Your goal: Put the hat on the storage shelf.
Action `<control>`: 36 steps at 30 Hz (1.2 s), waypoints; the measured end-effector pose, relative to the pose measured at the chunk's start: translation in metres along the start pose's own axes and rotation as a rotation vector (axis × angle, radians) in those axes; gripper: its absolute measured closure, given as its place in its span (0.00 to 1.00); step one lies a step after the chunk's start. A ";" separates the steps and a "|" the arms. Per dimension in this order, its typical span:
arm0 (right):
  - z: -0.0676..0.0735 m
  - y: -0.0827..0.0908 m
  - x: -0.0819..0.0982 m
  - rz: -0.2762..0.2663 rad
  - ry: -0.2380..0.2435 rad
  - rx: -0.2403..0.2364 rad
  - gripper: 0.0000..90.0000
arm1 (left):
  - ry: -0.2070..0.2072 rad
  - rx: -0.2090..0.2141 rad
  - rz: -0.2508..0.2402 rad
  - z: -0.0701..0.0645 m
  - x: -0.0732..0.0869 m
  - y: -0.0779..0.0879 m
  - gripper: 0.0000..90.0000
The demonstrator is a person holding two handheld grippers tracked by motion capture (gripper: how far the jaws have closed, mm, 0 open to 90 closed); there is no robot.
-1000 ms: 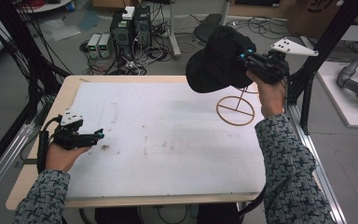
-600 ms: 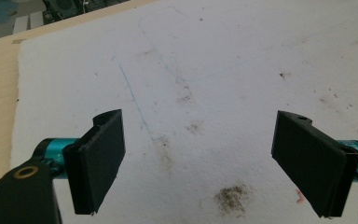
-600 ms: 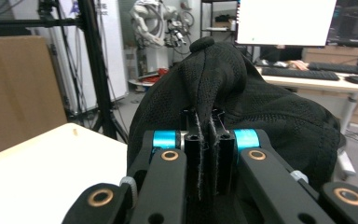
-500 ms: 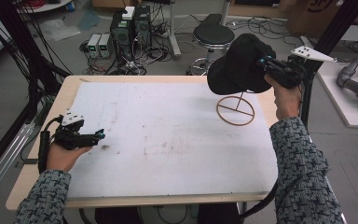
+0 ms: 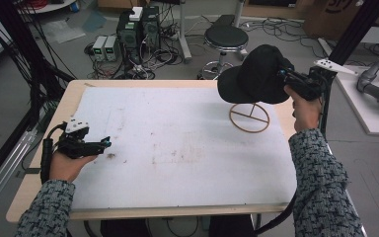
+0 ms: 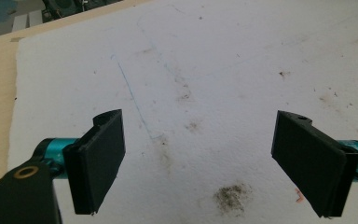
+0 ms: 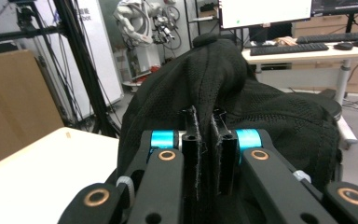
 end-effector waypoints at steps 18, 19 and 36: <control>-0.006 -0.008 0.023 0.061 0.007 0.033 0.90 | -0.002 -0.003 -0.006 0.001 0.000 0.002 0.20; -0.006 -0.008 0.022 0.060 0.004 0.034 0.90 | -0.005 -0.003 -0.005 0.001 0.000 0.002 0.20; -0.004 -0.004 0.022 0.065 0.020 0.038 0.72 | -0.006 -0.001 -0.011 0.000 -0.002 0.003 0.20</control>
Point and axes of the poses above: each handheld gripper's, and its own axes: y roughly backward along the jaws, x roughly out of its underside, z roughly to its left, the point moved 8 cm from there along -y, roughly forward along the jaws, and after that the axes turned 12 degrees about z, right-handed, at the moved point
